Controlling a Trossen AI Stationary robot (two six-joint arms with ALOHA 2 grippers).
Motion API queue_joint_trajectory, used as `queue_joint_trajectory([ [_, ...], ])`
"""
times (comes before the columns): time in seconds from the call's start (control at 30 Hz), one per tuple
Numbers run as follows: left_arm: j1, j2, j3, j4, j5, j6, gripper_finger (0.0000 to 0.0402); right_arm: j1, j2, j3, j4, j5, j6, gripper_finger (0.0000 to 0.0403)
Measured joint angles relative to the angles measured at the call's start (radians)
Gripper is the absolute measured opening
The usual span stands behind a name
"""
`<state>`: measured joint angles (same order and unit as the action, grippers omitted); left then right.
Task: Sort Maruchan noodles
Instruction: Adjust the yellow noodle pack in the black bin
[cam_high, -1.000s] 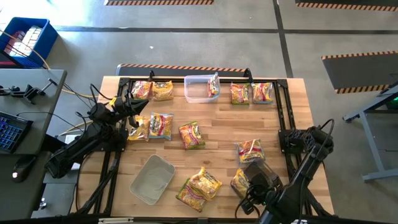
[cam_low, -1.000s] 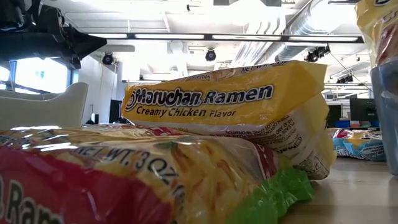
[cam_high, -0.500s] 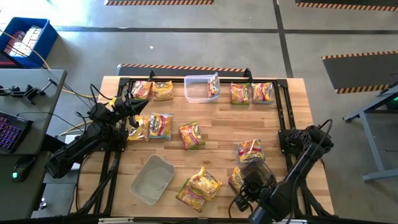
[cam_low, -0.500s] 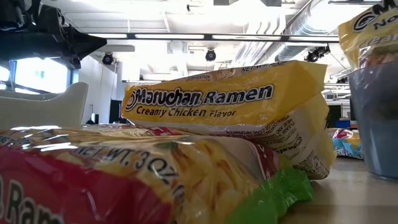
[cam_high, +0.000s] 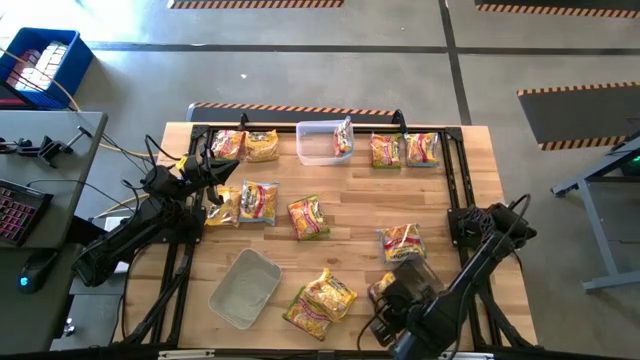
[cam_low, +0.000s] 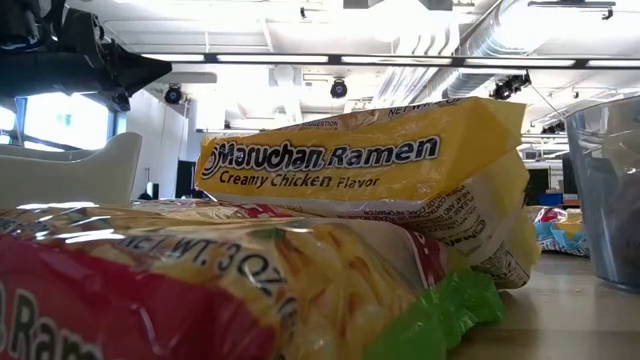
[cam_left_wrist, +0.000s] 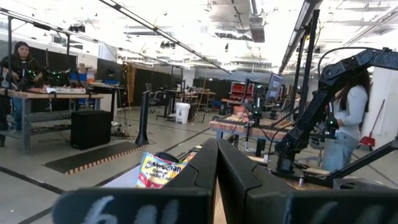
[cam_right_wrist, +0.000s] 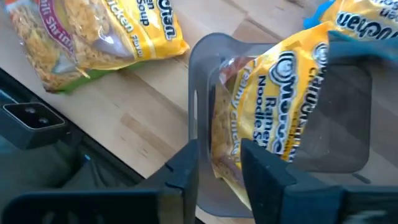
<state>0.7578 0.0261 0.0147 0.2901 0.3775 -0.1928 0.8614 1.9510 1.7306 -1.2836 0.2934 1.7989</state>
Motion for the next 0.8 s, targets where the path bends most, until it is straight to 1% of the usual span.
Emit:
queue_joint_trajectory([
  [0.07, 0.0, 0.0, 0.0, 0.0, 0.0, -0.005, 0.0003, -0.01, 0.0, 0.0, -0.002, -0.035, -0.023, 0.011],
  [0.1, 0.0, 0.0, 0.0, 0.0, 0.0, -0.006, 0.0003, -0.017, 0.0, 0.001, -0.018, -0.076, -0.027, 0.0111],
  [0.17, 0.0, 0.0, 0.0, 0.0, 0.0, -0.006, 0.0003, -0.029, -0.005, 0.008, -0.082, -0.155, -0.022, 0.0106],
  [0.2, 0.0, 0.0, 0.0, 0.0, 0.0, -0.006, 0.0003, -0.033, -0.008, 0.013, -0.119, -0.177, -0.019, 0.01],
  [0.3, 0.0, 0.0, 0.0, 0.0, 0.0, -0.006, 0.0003, -0.042, -0.011, 0.012, -0.234, -0.243, -0.029, 0.0073],
  [0.4, 0.0, 0.0, 0.0, 0.0, 0.001, -0.006, 0.0003, -0.055, -0.013, -0.031, -0.266, -0.279, -0.077, 0.0028],
  [0.47, 0.0, 0.0, 0.0, 0.0, 0.001, -0.006, 0.0003, -0.069, -0.016, -0.081, -0.201, -0.285, -0.136, 0.0008],
  [0.6, 0.0, 0.0, 0.0, 0.0, 0.001, -0.006, 0.0003, -0.112, -0.017, -0.217, 0.076, -0.339, -0.27, 0.001],
  [0.67, 0.0, 0.0, 0.0, 0.0, 0.001, -0.006, 0.0003, -0.128, -0.017, -0.255, 0.183, -0.335, -0.315, 0.0003],
  [0.73, 0.0, 0.0, 0.0, 0.0, 0.001, -0.009, 0.0003, -0.136, -0.017, -0.259, 0.222, -0.317, -0.338, 0.0003],
  [0.8, 0.0, 0.0, 0.0, 0.0, 0.001, -0.013, 0.0003, -0.137, -0.017, -0.243, 0.195, -0.296, -0.353, 0.0003],
])
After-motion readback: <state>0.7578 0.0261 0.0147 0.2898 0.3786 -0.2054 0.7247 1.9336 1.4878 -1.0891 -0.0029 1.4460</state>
